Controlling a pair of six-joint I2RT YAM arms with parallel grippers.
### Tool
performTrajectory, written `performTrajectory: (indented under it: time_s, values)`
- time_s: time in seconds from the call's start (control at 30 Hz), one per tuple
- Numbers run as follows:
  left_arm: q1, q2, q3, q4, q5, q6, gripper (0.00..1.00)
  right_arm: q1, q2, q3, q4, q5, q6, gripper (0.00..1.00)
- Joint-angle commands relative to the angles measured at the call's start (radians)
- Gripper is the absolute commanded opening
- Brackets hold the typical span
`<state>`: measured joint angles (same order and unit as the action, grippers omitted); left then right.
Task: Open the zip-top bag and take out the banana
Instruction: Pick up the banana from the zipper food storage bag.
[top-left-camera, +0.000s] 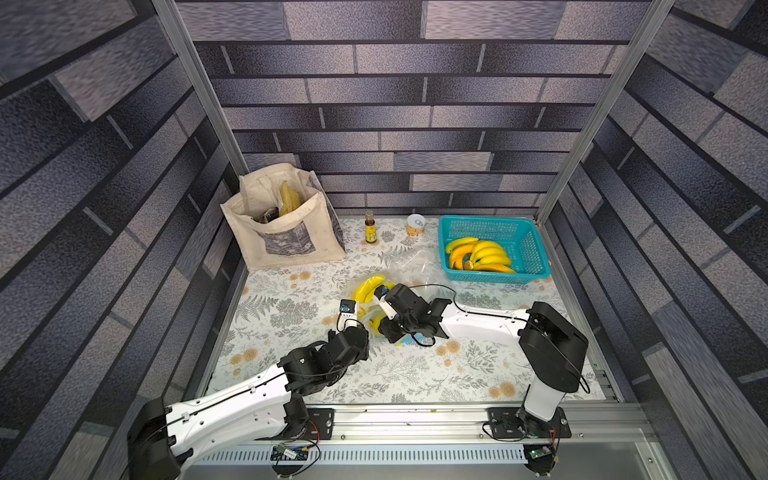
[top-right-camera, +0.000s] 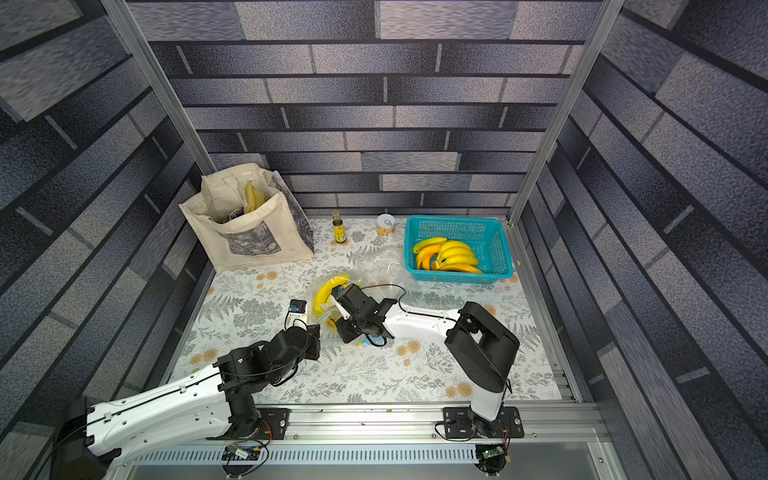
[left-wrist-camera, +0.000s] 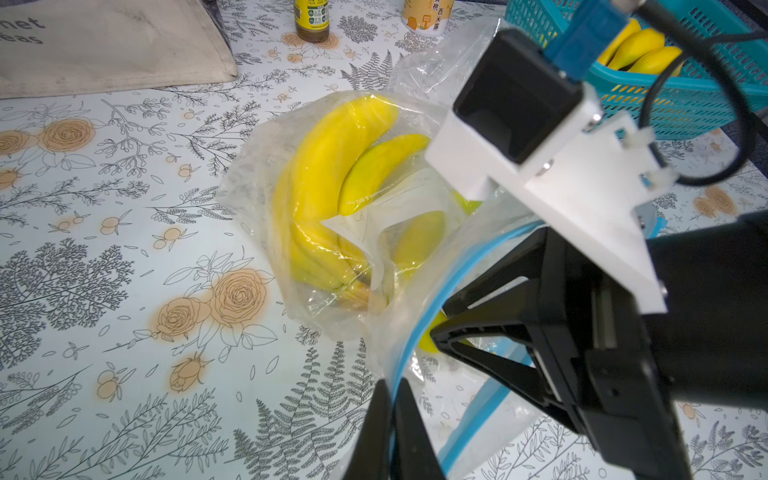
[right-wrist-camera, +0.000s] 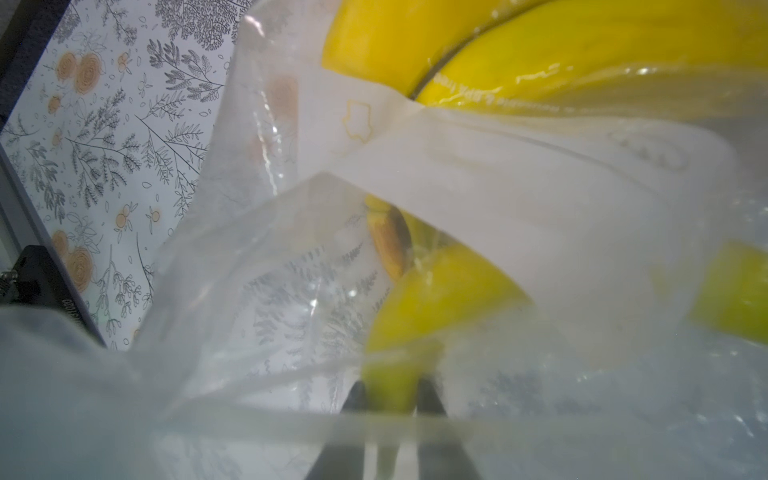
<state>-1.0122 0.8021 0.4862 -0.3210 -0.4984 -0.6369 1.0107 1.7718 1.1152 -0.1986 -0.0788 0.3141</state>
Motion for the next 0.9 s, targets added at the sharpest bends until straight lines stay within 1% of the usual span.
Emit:
performTrajectory:
  time_s: [0.0, 0.17, 0.23, 0.27, 0.3, 0.33, 0.37, 0.47, 0.7, 0.77, 0.87]
  values:
    - [0.006, 0.001, -0.011, -0.006, -0.015, -0.018, 0.07, 0.008, -0.005, 0.005, -0.034, -0.012, 0.001, 0.13]
    - [0.005, 0.009, -0.011, -0.016, -0.019, -0.022, 0.07, 0.008, -0.061, -0.005, -0.06, -0.028, 0.011, 0.1]
    - [0.005, 0.011, -0.012, -0.014, -0.02, -0.023, 0.07, 0.009, -0.076, -0.006, -0.078, -0.024, 0.006, 0.11]
    - [0.006, 0.015, -0.011, -0.011, -0.018, -0.023, 0.07, 0.008, -0.077, -0.008, -0.081, -0.024, 0.003, 0.16]
    - [0.007, 0.017, -0.012, -0.009, -0.017, -0.024, 0.07, 0.008, -0.071, -0.008, -0.084, -0.027, 0.001, 0.31]
    - [0.006, 0.019, -0.011, -0.005, -0.017, -0.021, 0.07, 0.008, -0.063, -0.006, -0.085, -0.039, -0.002, 0.38]
    - [0.006, 0.023, -0.008, -0.006, -0.015, -0.022, 0.07, 0.009, -0.05, -0.002, -0.087, -0.055, -0.007, 0.4]
    - [0.005, 0.029, -0.005, -0.007, -0.012, -0.022, 0.07, 0.009, -0.014, 0.017, -0.09, -0.076, -0.007, 0.41]
    - [0.005, 0.017, -0.009, -0.013, -0.017, -0.024, 0.08, 0.011, 0.059, 0.077, -0.154, -0.073, -0.033, 0.42]
    - [0.005, 0.009, -0.013, -0.014, -0.019, -0.027, 0.08, 0.009, 0.07, 0.081, -0.154, -0.078, -0.033, 0.42]
    - [0.007, 0.002, -0.016, -0.016, -0.019, -0.028, 0.08, 0.009, 0.083, 0.093, -0.163, -0.082, -0.037, 0.38]
